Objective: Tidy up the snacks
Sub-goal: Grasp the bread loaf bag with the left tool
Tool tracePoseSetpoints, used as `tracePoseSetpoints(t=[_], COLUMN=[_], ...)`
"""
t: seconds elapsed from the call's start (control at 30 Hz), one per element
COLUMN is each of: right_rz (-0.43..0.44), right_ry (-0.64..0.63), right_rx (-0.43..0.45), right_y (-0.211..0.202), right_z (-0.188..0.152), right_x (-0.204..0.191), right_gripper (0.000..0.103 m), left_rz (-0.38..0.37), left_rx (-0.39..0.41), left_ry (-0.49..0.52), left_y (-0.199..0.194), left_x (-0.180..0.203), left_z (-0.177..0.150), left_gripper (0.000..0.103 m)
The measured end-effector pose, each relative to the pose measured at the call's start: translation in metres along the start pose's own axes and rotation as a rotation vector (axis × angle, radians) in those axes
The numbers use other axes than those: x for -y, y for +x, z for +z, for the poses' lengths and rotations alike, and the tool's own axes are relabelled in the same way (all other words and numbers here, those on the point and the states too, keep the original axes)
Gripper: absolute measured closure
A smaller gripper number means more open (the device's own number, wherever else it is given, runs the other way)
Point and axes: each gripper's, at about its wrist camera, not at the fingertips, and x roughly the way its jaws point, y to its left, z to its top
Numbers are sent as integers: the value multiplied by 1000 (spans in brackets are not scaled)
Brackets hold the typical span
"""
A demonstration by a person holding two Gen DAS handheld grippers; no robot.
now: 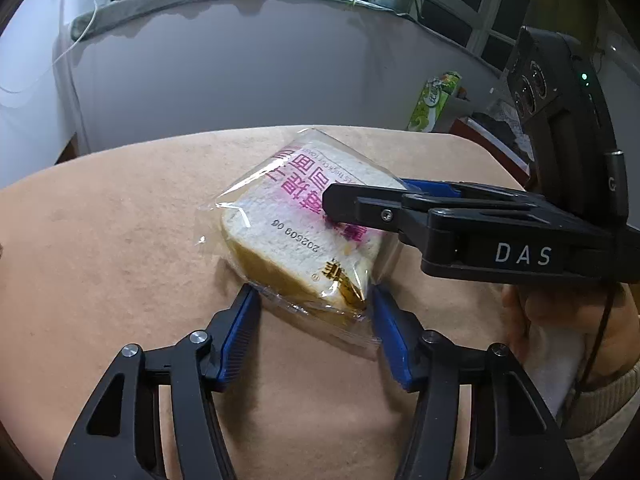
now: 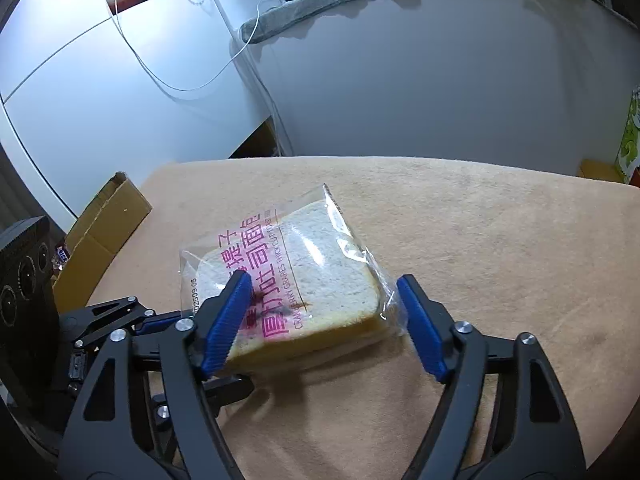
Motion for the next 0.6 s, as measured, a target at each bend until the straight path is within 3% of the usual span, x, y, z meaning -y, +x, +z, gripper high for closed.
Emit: tracePoseSetpoints(t=[0.13,0.37,0.6], right_rz=[-6,-111,-113], right_ry=[5,-3,36], right_rx=[5,53,146], right_y=[0,-21,-64], right_z=[-1,-20,-45], right_x=[-1,-31,-58], right_gripper=[31,33,34], left_rz=[-14,-56,-16], left_rx=[4,25,121], left_ry=[-17,-55,65], left_y=[1,-9,-52], left_x=[-2,-12,12], left_z=[1,-3,-26], left_gripper=[48,51,51])
